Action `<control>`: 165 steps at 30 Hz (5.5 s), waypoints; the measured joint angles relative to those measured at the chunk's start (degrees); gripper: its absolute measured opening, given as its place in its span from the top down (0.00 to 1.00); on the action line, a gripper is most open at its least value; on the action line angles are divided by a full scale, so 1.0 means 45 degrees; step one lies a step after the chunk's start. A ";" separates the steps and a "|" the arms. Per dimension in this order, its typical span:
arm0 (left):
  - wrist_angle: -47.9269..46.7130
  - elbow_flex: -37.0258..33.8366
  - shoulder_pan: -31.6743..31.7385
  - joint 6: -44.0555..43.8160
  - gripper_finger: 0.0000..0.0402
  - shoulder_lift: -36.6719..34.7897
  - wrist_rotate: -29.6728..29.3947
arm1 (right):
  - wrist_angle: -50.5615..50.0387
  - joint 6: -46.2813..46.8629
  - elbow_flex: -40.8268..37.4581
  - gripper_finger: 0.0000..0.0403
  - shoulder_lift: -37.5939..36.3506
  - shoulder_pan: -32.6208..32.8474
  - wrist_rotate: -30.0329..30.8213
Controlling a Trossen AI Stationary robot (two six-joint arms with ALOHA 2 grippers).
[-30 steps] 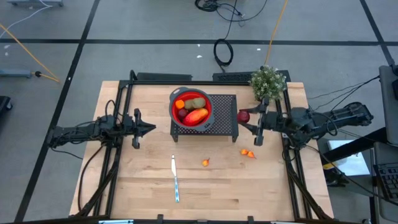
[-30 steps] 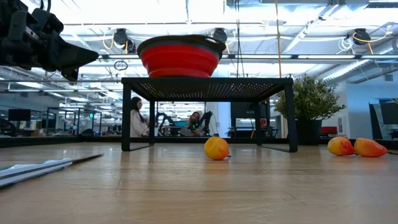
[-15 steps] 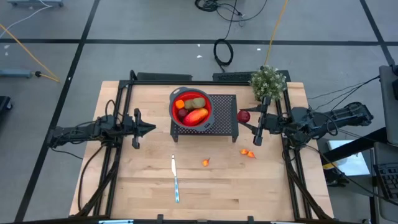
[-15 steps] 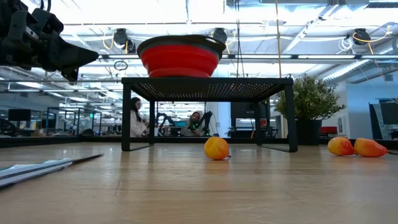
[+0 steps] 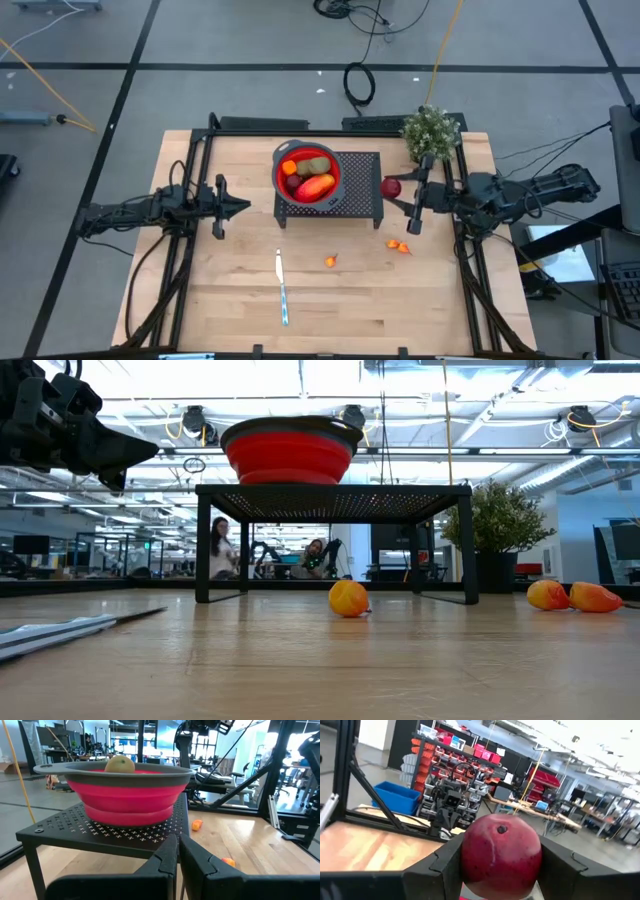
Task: Pick & Place Fruit
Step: Put the pomegranate into the strainer on the shelf
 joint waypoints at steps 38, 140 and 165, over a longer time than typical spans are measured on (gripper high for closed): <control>0.0000 0.0000 0.0001 0.0000 0.95 0.0000 -0.0004 | 0.0474 1.3652 -0.0005 0.53 0.1896 -0.0544 0.0121; 0.6599 0.0000 0.0000 -0.3990 0.64 0.0000 -0.2406 | -0.4441 0.6109 0.7509 0.54 0.8525 -0.4595 -0.4969; 0.6614 0.5411 0.0001 -0.1870 0.43 0.8181 -0.1139 | -0.4102 0.5729 0.7509 0.53 0.8525 -0.4595 -0.4959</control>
